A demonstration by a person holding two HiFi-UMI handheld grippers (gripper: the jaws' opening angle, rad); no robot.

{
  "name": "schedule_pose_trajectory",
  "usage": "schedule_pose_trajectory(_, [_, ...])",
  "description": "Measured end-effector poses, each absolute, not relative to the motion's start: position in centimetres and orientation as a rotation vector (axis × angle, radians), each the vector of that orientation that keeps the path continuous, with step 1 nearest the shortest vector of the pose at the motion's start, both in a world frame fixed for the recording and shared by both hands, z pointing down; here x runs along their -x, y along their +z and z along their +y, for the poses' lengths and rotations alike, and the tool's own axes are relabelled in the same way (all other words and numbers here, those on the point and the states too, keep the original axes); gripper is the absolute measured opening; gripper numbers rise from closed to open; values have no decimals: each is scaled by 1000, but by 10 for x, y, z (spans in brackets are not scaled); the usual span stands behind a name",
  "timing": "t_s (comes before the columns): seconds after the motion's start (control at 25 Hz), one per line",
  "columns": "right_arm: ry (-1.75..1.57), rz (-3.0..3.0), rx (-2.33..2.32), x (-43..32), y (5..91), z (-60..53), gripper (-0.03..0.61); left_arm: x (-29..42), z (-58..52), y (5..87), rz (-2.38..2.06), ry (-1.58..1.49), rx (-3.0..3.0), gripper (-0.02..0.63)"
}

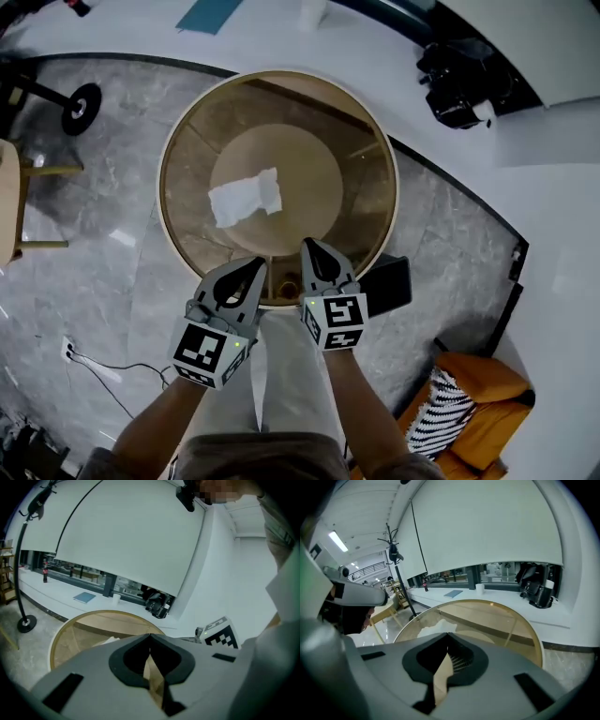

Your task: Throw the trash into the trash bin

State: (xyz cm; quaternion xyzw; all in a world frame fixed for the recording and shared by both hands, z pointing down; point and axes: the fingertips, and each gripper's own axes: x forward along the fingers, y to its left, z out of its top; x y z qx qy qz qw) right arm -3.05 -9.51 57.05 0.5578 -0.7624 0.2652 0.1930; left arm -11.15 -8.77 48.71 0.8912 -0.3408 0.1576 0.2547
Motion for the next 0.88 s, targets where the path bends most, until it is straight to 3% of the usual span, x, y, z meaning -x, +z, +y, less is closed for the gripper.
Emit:
schedule_pose_trajectory(0.28, [682, -2201, -1446, 87, 564, -126, 20, 173, -108, 486, -1062, 366, -2338, 20])
schedule_pose_trajectory(0.68, [692, -2209, -1416, 109, 575, -151, 25, 186, -120, 497, -1046, 347, -2306, 20])
schedule_pose_trajectory(0.72, [712, -2206, -1419, 111, 579, -155, 104, 186, -121, 499, -1043, 347, -2303, 20])
schedule_pose_trajectory(0.76, [735, -2201, -1424, 113, 583, -160, 240, 185, -124, 500, -1040, 347, -2300, 20])
schedule_pose_trajectory(0.8, [753, -2194, -1428, 114, 588, -164, 297, 184, -126, 502, -1037, 347, -2298, 20])
schedule_pose_trajectory(0.88, [763, -2179, -1424, 116, 596, -172, 319, 184, -131, 506, -1030, 349, -2295, 20])
